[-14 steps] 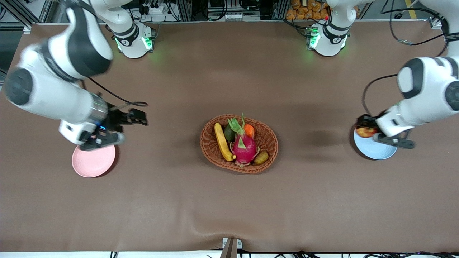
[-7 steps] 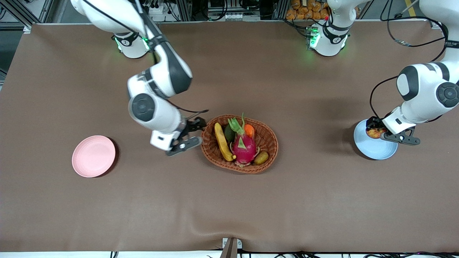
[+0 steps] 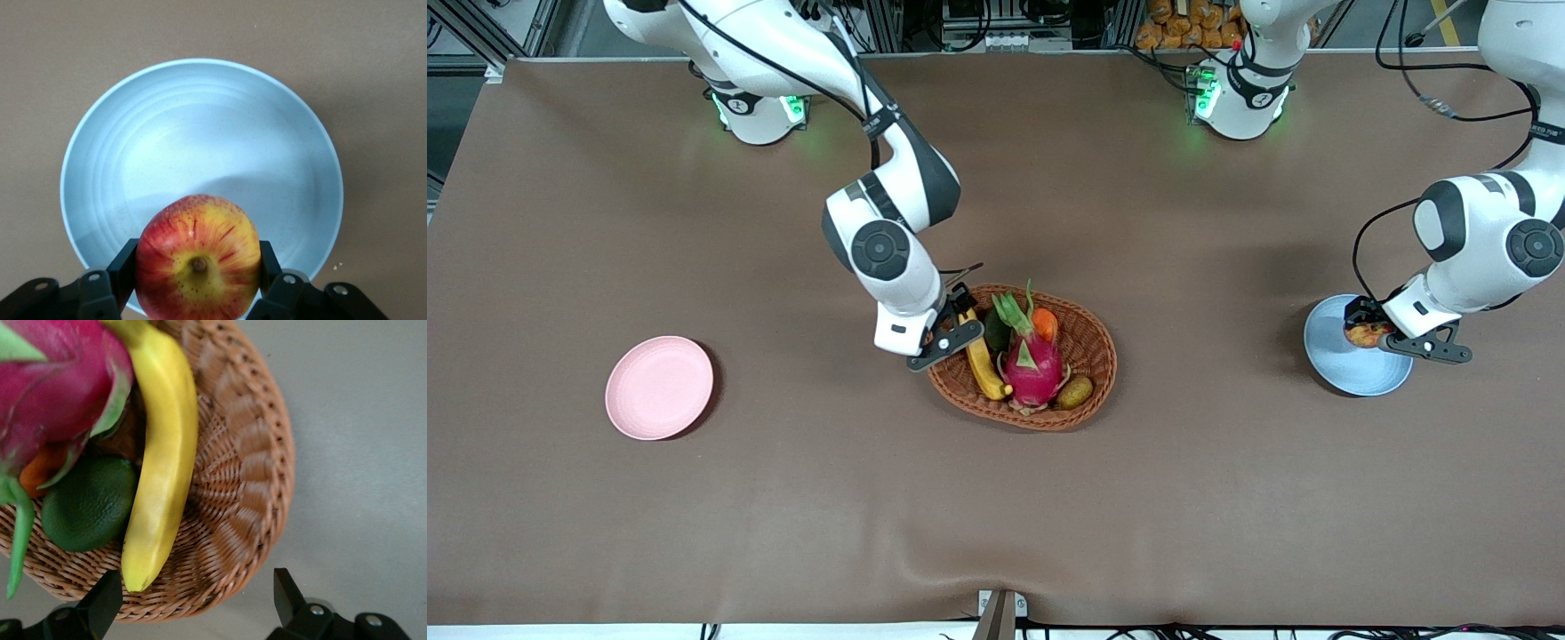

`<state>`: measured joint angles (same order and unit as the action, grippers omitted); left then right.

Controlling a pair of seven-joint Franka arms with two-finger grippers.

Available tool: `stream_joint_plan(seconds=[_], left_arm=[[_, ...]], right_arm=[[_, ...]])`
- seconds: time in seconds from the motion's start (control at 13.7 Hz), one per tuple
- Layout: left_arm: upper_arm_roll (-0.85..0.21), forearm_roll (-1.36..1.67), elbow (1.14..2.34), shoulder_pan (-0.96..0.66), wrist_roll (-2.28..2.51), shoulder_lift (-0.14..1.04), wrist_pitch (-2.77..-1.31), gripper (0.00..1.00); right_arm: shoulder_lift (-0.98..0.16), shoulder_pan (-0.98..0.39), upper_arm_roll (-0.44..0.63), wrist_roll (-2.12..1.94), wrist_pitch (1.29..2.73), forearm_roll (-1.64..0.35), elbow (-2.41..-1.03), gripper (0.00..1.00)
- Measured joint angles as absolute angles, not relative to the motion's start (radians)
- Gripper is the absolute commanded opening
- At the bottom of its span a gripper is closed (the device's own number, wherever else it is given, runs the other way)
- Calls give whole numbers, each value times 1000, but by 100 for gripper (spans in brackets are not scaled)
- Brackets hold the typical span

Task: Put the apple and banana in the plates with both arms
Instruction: 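Lower the right gripper onto the banana while the left gripper releases the apple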

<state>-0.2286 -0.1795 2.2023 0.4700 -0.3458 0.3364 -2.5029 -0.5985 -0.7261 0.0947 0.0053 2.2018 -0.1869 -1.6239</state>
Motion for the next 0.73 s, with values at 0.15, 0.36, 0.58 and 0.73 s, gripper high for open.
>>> stream_joint_plan(seconds=[0.15,0.36,0.58,0.73], left_arm=[[-229,-179,2202,475,-350,354,-2518,45],[-229,-179,2202,478,-350,372,-2524,100],[-229,-179,2202,482,-354,380,-2533,100],[-229,-180,2198,488,-385,382,-2540,100]], right_arm=[[-617,-753,95,5,2233,-181,-1625,100],[-643,-766,95,5,2272,-178,-1625,100],[-659,-775,95,6,2296,-178,-1626,100],[-667,-781,95,6,2301,-178,-1626,96]])
